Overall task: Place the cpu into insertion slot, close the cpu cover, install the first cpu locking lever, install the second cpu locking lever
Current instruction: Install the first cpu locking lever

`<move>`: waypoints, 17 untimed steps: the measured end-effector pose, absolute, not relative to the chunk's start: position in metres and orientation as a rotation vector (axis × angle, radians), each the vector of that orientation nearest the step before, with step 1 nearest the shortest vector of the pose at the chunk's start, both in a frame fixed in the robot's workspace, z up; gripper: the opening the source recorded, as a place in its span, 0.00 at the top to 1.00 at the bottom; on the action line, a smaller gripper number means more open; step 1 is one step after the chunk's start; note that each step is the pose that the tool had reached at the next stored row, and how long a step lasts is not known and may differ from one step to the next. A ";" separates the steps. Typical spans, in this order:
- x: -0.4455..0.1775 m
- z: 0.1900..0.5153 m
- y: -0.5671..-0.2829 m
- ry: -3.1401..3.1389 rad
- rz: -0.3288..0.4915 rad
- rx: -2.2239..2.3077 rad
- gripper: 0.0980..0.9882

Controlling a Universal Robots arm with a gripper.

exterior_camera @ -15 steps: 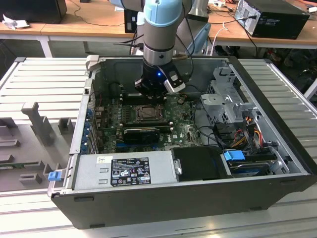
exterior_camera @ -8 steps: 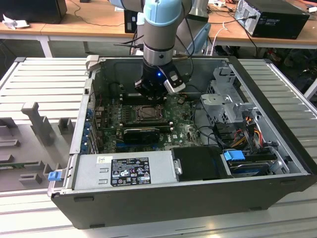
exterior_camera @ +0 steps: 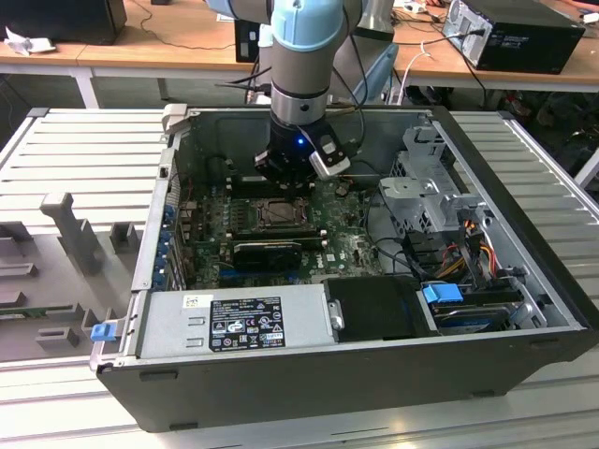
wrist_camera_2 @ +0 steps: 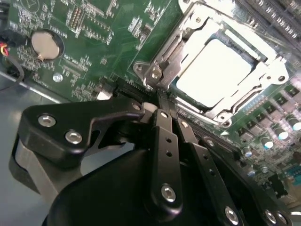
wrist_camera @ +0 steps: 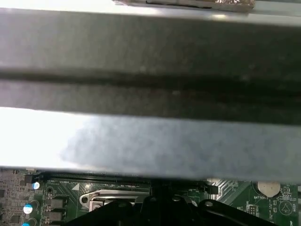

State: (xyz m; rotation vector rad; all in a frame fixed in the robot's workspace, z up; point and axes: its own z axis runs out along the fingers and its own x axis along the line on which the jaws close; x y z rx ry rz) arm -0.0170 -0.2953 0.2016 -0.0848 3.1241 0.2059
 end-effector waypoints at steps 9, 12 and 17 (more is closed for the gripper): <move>-0.017 0.219 -0.296 3.123 0.213 -0.085 0.99; -0.017 0.219 -0.298 3.123 0.213 -0.085 0.99; -0.017 0.219 -0.300 3.123 0.213 -0.085 0.99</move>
